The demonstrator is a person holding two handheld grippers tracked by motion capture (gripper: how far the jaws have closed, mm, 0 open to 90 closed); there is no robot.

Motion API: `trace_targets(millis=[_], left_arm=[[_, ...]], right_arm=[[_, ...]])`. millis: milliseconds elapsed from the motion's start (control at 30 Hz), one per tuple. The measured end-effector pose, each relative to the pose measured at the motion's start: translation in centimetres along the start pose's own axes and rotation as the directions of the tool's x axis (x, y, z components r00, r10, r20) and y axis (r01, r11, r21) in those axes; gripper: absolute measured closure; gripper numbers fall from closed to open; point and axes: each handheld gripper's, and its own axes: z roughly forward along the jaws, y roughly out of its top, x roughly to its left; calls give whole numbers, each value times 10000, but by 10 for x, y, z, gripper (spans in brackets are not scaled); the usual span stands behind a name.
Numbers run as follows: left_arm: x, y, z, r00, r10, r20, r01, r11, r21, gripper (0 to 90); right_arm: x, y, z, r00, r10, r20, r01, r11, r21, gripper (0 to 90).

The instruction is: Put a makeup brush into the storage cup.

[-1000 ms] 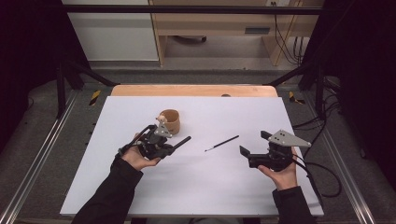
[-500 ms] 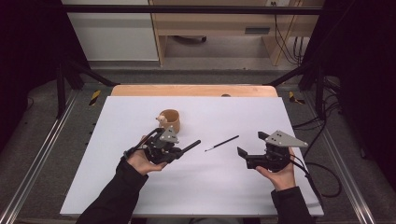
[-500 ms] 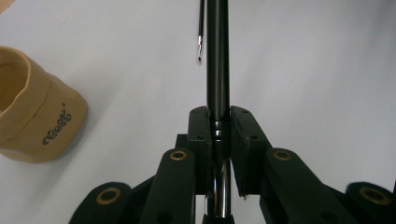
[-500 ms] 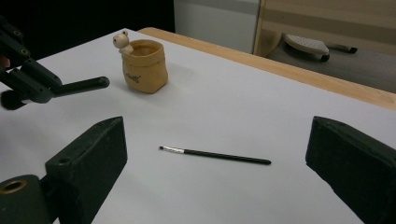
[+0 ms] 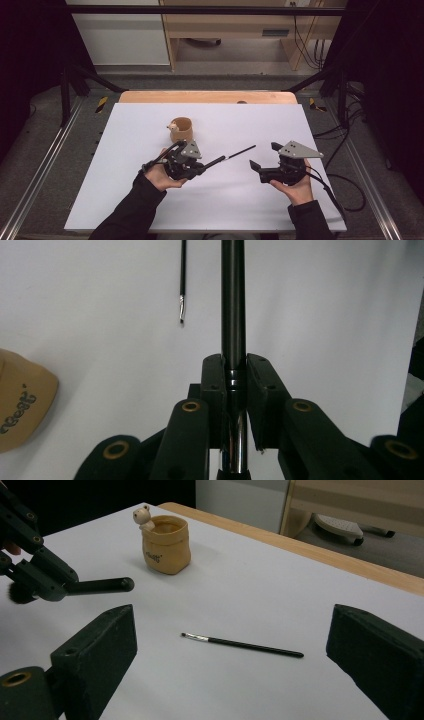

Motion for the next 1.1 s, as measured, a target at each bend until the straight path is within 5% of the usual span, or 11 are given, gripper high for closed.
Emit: trace_targets(millis=[1100], left_arm=[[-12,4,16,9969,375,688,-413,9976,547,784]], right_arm=[[29,0,19,9905,-1114,-802,1195,9873,1043,90]])
